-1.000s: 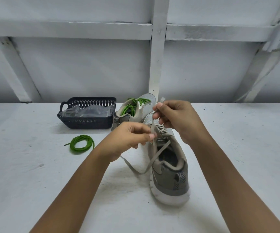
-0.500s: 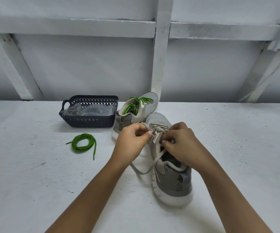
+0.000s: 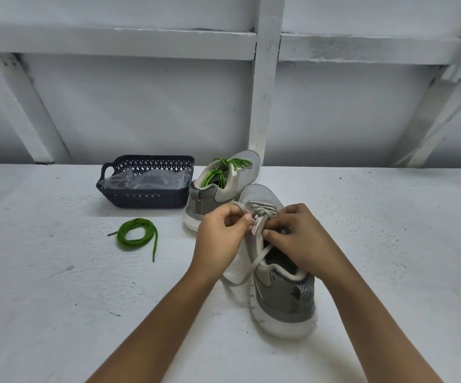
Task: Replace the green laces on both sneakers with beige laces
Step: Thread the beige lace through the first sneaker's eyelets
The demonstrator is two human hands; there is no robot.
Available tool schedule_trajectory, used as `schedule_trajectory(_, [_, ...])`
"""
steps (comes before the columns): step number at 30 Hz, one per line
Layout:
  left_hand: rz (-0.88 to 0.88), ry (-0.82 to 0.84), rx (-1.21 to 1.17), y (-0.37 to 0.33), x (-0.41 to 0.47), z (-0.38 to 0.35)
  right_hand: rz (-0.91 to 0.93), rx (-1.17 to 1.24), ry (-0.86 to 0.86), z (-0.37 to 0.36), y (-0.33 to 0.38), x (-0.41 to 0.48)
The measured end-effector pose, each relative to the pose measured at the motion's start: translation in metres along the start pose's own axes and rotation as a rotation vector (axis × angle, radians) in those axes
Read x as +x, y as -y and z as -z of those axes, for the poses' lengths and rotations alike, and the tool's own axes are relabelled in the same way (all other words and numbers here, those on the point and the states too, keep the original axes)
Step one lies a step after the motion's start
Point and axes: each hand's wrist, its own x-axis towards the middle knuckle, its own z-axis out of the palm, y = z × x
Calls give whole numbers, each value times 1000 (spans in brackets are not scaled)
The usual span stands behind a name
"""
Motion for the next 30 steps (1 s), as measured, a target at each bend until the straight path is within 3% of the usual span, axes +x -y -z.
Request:
schedule_trajectory(12, [-207, 8, 373, 7, -12, -7, -40, 54, -8, -1, 1, 0])
schedule_trajectory(19, [-162, -61, 381, 7, -27, -16, -52, 181, 32, 5, 0, -3])
schedule_trajectory(23, [-139, -139, 343, 6, -36, -22, -133, 460, 15, 21, -10, -11])
schedule_trajectory(26, [-142, -142, 357, 6, -37, -23, -195, 832, -64, 30, -19, -17])
schedule_trajectory(30, [-157, -159, 405, 4, -40, -24, -83, 1380, 30, 36, -17, -25])
